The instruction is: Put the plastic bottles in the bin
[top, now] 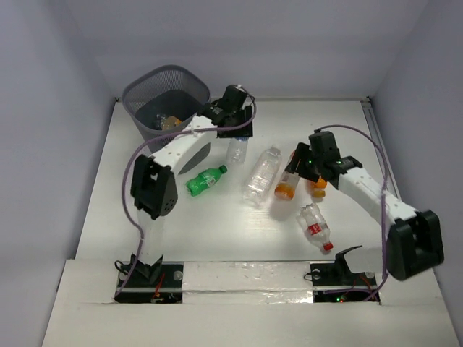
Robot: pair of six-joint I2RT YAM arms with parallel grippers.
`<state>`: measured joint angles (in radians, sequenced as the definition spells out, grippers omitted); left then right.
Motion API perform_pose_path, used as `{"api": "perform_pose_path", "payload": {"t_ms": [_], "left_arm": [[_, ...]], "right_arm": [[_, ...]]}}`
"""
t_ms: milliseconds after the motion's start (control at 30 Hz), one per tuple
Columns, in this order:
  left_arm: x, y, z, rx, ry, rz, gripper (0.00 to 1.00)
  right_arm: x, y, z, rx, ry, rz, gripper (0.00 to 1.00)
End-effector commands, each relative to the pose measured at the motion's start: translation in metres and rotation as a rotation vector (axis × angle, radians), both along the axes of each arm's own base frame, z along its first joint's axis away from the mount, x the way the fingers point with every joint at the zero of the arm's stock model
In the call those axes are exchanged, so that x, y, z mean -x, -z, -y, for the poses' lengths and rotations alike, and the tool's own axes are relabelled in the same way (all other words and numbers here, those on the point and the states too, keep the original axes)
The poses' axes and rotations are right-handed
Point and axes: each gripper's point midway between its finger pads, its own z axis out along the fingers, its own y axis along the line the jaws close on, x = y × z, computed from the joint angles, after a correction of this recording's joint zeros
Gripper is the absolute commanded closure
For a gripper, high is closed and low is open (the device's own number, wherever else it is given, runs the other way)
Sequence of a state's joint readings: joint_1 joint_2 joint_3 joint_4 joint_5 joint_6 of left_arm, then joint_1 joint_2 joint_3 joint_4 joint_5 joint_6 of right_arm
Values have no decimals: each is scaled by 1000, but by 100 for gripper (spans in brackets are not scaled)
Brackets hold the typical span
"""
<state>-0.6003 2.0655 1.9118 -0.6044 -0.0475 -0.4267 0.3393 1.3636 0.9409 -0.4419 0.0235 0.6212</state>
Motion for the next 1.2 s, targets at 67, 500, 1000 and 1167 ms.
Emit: {"api": "perform_pose_path", "payload": {"t_ms": [67, 500, 1000, 1167], "left_arm": [[18, -206, -6, 284, 14, 335, 70], [-8, -352, -208, 406, -420, 709, 68], [25, -337, -242, 337, -511, 707, 11], [67, -360, -238, 488, -514, 777, 12]], "right_arm": [[8, -84, 6, -46, -15, 202, 39], [43, -193, -23, -268, -143, 433, 38], [-4, -364, -173, -507, -334, 658, 35], [-53, -386, -233, -595, -323, 673, 33]]}}
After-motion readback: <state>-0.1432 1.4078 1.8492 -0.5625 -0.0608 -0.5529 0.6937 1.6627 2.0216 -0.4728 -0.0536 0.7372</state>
